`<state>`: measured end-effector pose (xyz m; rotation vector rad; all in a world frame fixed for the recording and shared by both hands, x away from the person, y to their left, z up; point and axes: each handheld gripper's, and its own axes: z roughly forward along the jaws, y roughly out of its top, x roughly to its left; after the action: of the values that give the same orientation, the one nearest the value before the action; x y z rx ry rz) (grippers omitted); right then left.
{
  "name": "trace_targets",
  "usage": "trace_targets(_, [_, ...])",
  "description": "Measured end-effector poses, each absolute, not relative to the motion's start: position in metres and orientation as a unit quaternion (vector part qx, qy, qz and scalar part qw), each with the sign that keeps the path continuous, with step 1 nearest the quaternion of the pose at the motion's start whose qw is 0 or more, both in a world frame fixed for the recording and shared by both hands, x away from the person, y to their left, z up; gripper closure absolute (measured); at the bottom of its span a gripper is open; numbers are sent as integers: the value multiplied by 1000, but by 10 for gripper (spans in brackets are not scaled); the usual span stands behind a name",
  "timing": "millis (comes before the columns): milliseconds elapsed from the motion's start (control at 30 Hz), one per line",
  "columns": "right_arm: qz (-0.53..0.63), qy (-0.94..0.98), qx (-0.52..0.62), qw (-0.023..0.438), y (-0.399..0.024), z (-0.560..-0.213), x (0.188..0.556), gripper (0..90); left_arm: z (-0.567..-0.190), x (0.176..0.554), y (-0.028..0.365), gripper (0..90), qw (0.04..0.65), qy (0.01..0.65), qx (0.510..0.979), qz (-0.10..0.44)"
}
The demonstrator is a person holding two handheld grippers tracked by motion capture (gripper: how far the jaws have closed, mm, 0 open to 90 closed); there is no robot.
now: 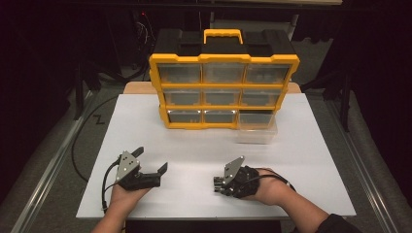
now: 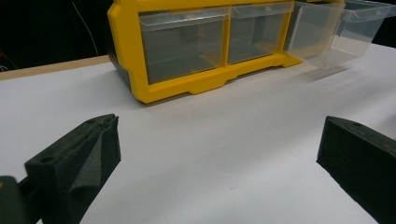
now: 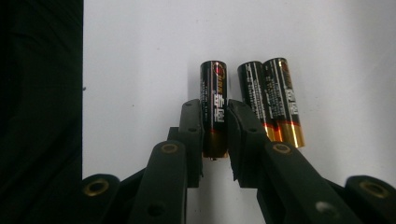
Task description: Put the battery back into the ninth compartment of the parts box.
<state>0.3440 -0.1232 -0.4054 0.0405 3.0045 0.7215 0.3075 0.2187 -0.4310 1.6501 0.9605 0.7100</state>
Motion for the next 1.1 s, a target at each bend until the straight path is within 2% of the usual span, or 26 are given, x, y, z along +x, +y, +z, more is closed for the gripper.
trace_targets(467, [238, 971, 21, 16, -132, -398, 346, 789, -431, 307, 218, 2, 525, 402, 688, 297])
trace_targets(1100, [238, 970, 25, 27, -153, -386, 350, 789, -431, 307, 218, 2, 524, 403, 688, 298])
